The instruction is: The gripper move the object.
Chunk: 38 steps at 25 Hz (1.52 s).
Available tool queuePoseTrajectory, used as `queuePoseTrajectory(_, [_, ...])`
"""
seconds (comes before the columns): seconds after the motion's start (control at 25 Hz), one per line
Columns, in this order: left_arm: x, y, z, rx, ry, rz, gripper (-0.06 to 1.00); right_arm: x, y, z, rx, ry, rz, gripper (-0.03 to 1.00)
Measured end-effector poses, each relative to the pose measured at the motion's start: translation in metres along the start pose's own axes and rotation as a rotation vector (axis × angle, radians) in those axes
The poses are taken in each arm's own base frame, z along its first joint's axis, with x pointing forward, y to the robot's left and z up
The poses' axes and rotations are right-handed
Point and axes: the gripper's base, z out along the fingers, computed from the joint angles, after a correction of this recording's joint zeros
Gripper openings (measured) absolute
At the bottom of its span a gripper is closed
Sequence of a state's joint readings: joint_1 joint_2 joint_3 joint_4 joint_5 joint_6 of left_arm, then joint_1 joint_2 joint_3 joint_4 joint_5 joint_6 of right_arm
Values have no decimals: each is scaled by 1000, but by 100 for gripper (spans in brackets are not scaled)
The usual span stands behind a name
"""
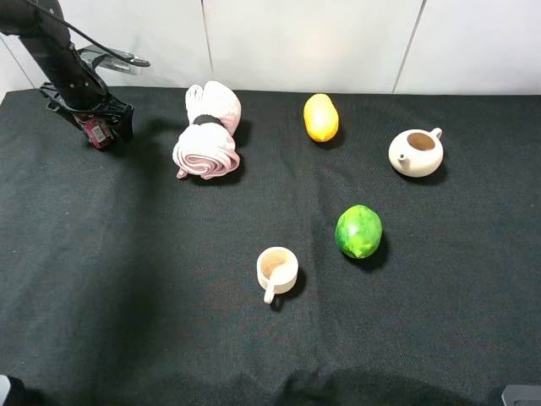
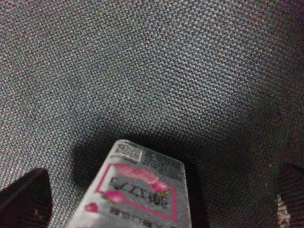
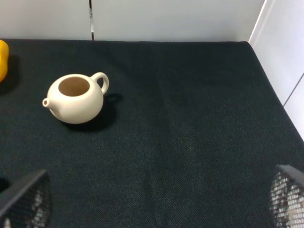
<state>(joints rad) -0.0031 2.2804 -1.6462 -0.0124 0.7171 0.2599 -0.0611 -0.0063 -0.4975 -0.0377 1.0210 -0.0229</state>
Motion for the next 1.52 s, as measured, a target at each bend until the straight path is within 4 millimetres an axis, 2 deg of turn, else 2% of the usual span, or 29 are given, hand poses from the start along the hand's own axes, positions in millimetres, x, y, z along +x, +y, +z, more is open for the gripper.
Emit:
queuePoseTrajectory(0.12, [0, 0, 1, 0, 1, 0, 80, 0, 0, 0, 0, 0, 0, 69])
queuePoseTrajectory(0.28, [0, 0, 1, 1, 0, -1, 53, 0, 0, 0, 0, 0, 0, 69])
queuePoseTrajectory(1.04, [-1, 0, -3, -3, -16, -3, 53, 0, 0, 0, 0, 0, 0, 69])
queuePoseTrajectory(1.52, [4, -3, -64, 3, 7, -3, 53, 0, 0, 0, 0, 0, 0, 69])
